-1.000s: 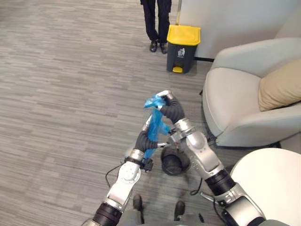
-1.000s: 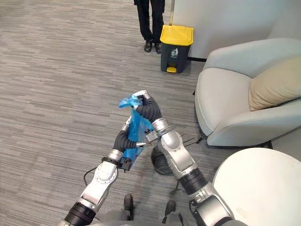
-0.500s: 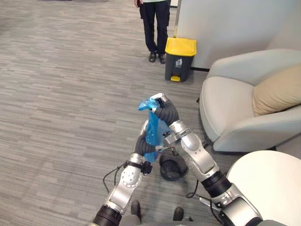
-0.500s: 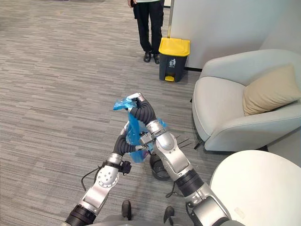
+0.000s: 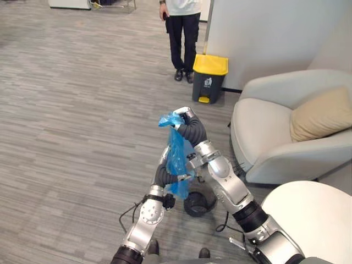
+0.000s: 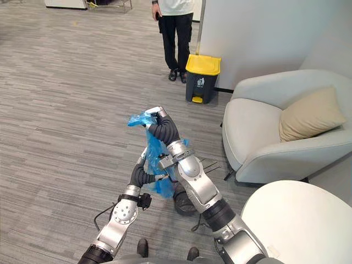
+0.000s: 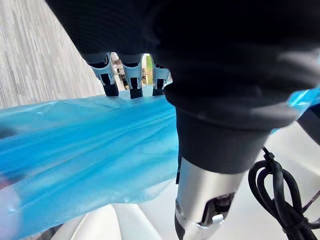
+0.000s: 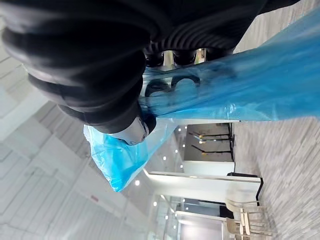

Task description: Gather rubbish on tea table into small bin, then transfer packed bag to large trash can.

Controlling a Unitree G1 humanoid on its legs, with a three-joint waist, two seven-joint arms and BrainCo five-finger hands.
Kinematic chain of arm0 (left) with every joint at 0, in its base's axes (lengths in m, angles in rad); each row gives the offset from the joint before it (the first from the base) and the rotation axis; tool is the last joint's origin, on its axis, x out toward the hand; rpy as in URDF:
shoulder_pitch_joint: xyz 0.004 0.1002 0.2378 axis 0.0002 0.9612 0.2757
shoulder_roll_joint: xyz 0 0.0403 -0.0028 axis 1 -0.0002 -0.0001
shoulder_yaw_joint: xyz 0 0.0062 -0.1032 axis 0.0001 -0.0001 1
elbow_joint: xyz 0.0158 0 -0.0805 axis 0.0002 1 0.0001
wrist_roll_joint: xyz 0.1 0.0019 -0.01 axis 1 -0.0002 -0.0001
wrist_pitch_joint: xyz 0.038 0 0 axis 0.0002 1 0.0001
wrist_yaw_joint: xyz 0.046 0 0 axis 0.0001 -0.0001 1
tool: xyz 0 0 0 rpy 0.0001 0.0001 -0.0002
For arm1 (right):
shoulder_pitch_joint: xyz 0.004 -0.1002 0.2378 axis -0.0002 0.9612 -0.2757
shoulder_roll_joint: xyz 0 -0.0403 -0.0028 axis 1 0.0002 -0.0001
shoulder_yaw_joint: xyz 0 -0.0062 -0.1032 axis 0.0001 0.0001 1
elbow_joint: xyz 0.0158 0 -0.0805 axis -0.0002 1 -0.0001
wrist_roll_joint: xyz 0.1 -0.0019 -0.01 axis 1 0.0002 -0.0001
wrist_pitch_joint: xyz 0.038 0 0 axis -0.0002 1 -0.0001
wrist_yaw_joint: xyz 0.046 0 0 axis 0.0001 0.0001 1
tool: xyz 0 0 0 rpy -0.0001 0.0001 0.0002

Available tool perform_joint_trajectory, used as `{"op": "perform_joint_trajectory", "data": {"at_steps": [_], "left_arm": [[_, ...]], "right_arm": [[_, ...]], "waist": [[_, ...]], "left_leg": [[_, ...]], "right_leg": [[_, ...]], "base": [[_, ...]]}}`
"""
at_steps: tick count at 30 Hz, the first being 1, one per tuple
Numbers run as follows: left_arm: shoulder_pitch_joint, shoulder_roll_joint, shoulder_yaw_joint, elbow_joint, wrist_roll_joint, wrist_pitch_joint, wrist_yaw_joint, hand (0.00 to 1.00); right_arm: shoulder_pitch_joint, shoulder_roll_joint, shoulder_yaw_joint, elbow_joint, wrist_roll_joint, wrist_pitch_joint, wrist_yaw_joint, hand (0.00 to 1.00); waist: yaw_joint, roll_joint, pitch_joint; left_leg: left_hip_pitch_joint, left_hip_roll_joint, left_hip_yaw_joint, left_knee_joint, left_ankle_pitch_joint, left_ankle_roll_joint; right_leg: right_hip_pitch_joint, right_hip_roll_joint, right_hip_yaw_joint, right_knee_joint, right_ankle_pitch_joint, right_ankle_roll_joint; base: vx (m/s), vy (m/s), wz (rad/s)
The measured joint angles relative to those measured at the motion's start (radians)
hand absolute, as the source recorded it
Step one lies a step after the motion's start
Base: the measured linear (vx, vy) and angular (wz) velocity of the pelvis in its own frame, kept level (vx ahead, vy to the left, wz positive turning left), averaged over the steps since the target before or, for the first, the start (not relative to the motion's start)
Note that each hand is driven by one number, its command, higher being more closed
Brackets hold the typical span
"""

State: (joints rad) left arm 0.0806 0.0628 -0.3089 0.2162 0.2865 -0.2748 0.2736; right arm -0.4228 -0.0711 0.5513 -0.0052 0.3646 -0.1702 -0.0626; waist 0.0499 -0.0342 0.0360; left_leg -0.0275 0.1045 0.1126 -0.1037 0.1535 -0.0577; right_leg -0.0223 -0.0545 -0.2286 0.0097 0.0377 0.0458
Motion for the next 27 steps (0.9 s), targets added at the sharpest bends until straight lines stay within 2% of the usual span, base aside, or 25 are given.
{"op": "perform_joint_trajectory", "data": {"at_steps": [3, 4, 7, 11, 14, 16, 20, 21, 26, 27], "left_arm": [[-0.052, -0.013, -0.012, 0.040, 0.001, 0.005, 0.037, 0.00], [-0.104, -0.022, -0.020, 0.087, -0.001, 0.012, 0.052, 1.00], [-0.228, -0.019, -0.029, 0.161, 0.000, 0.043, 0.094, 1.00], [-0.277, -0.019, -0.030, 0.164, -0.011, 0.070, 0.120, 1.00], [-0.291, -0.017, -0.036, 0.178, -0.023, 0.112, 0.120, 1.00], [-0.303, -0.018, -0.036, 0.176, -0.040, 0.114, 0.122, 1.00], [-0.309, -0.009, -0.034, 0.175, -0.061, 0.114, 0.125, 1.00], [-0.309, -0.009, -0.035, 0.175, -0.065, 0.114, 0.125, 1.00], [-0.308, -0.009, -0.036, 0.169, -0.113, 0.114, 0.119, 1.00], [-0.297, -0.008, -0.033, 0.146, -0.135, 0.115, 0.109, 1.00]], "right_arm": [[0.000, 0.010, 0.070, 0.000, 0.029, 0.000, -0.003, 1.00], [0.000, 0.012, 0.093, 0.000, 0.031, 0.001, -0.004, 1.00], [-0.003, 0.023, 0.089, 0.000, 0.076, 0.005, -0.018, 1.00], [-0.007, 0.026, 0.101, 0.000, 0.134, 0.005, -0.024, 1.00], [-0.031, 0.025, 0.183, 0.000, 0.167, 0.006, -0.022, 1.00], [-0.052, 0.025, 0.251, 0.000, 0.177, 0.006, -0.015, 1.00], [-0.056, 0.025, 0.256, 0.000, 0.183, 0.007, 0.016, 1.00], [-0.056, 0.025, 0.253, 0.000, 0.183, 0.007, 0.021, 0.00], [-0.055, 0.022, 0.259, 0.000, 0.149, 0.007, 0.071, 0.00], [-0.048, 0.015, 0.255, -0.010, 0.089, 0.006, 0.091, 0.00]], "waist": [[0.003, 0.000, -0.003], [0.004, -0.001, -0.009], [0.006, -0.006, -0.016], [-0.004, -0.005, -0.018], [-0.010, -0.005, -0.018], [-0.010, -0.003, -0.020], [-0.009, 0.001, -0.023], [-0.010, 0.002, -0.023], [-0.033, 0.003, -0.024], [-0.035, 0.003, -0.023]], "left_leg": [[0.004, 0.001, 0.006, -0.001, 0.000, 0.000], [0.003, 0.009, 0.007, 0.000, -0.004, -0.006], [0.001, 0.017, 0.013, 0.000, -0.002, -0.010], [0.001, 0.025, 0.019, 0.000, 0.000, -0.013], [0.002, 0.035, 0.023, 0.000, 0.001, -0.020], [0.001, 0.042, 0.023, 0.000, 0.001, -0.024], [0.001, 0.049, 0.022, 0.000, 0.002, -0.030], [0.001, 0.050, 0.022, 0.000, 0.002, -0.030], [-0.001, 0.051, 0.021, 0.000, 0.001, -0.031], [-0.002, 0.051, 0.022, 0.000, 0.001, -0.031]], "right_leg": [[0.001, 0.000, 0.009, -0.003, 0.001, 0.000], [0.004, 0.001, 0.013, -0.014, 0.006, -0.001], [0.006, 0.011, 0.020, -0.028, 0.020, -0.015], [0.011, 0.025, 0.027, -0.048, 0.036, -0.029], [0.012, 0.038, 0.031, -0.055, 0.037, -0.031], [0.016, 0.046, 0.031, -0.067, 0.039, -0.034], [0.016, 0.053, 0.030, -0.067, 0.038, -0.035], [0.016, 0.054, 0.030, -0.067, 0.037, -0.036], [0.015, 0.055, 0.030, -0.067, 0.036, -0.037], [0.015, 0.054, 0.031, -0.067, 0.036, -0.037]], "base": [[-0.01, 0.009, -0.06], [-0.01, -0.005, -0.05], [-0.02, -0.011, -0.07], [-0.01, -0.017, -0.08], [0.00, -0.025, -0.07], [0.00, -0.010, -0.02], [0.00, 0.000, 0.00], [0.00, 0.000, 0.00], [0.00, 0.000, 0.00], [0.00, 0.000, 0.00]]}}
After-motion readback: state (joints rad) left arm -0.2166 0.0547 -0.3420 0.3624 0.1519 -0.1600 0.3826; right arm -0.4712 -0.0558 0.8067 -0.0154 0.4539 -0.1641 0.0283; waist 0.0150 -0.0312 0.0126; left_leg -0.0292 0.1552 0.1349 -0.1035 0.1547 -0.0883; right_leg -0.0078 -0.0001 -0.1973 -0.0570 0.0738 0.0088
